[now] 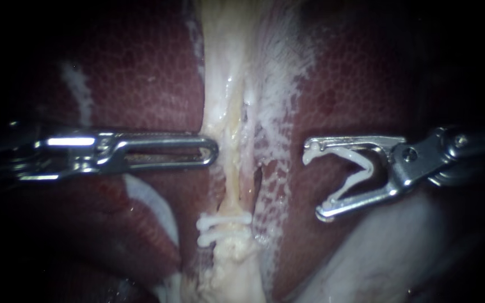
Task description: Clipping third clip left tube
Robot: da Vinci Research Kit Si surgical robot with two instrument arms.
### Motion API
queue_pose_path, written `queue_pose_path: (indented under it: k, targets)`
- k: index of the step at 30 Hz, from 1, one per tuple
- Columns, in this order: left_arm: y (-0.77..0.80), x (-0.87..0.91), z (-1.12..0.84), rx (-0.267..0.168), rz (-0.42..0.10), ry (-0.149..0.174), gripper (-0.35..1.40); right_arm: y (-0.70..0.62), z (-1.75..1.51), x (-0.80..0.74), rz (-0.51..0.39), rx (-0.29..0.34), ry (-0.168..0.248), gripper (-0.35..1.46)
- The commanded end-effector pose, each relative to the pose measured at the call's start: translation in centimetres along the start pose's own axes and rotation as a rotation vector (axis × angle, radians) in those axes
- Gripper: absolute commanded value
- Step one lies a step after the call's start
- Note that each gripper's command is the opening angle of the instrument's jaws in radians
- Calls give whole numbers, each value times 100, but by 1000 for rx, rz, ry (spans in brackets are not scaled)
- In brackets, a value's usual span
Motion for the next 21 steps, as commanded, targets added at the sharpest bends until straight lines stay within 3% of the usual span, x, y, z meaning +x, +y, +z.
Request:
queue_pose_path:
  k: [1, 12, 21]
  targets:
    - [-1, -2, -2, 0, -2, -1, -35, 0, 4, -3, 14, 5, 1, 60]
    - [-22, -23, -33, 9, -16, -26, -35, 0, 57, -36, 90, 30, 6, 60]
    - [-37, -31, -47, 13, -15, -36, -35, 12, 82, -53, 104, 34, 5, 60]
